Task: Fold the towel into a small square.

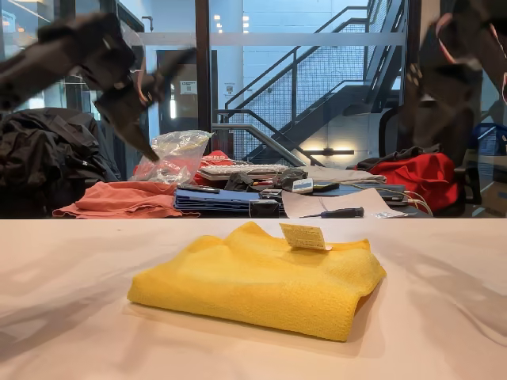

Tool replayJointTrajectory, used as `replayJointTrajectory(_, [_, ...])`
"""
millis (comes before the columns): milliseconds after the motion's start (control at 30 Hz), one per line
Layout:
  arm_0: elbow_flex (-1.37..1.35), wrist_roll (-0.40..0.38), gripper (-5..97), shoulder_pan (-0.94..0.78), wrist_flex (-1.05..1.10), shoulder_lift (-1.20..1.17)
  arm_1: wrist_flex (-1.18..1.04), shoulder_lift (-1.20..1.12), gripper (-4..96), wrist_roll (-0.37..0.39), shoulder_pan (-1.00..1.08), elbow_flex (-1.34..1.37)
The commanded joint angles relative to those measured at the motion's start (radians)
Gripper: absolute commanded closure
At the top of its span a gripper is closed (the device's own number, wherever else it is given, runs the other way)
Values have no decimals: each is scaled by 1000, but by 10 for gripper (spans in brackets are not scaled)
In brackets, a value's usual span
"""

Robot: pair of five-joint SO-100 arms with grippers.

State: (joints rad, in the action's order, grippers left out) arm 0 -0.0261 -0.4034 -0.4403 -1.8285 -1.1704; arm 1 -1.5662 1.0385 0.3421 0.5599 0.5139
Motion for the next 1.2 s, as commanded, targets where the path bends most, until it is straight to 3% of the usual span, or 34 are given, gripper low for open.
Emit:
replayJointTrajectory(0, [18, 2, 797, -75, -8, -54, -8, 20, -43, 0, 48, -14])
replayJointTrajectory(233, [-25, -9, 804, -138, -9, 37, -28, 94, -35, 6, 94, -5])
replayJointTrajectory(433, [-28, -9, 810, -158, -8, 64, -138, 98, 46, 9, 71, -5])
replayJointTrajectory(800, [-41, -6, 892, -137, -9, 66, -135, 118, 432, 9, 60, -41])
replayJointTrajectory(1000, [-32, 0, 893, 28, -11, 57, -86, 127, 612, 11, -17, -141])
replayJointTrajectory(1167, [-41, 0, 893, 126, -18, 52, 34, -44, 704, 12, -31, -140])
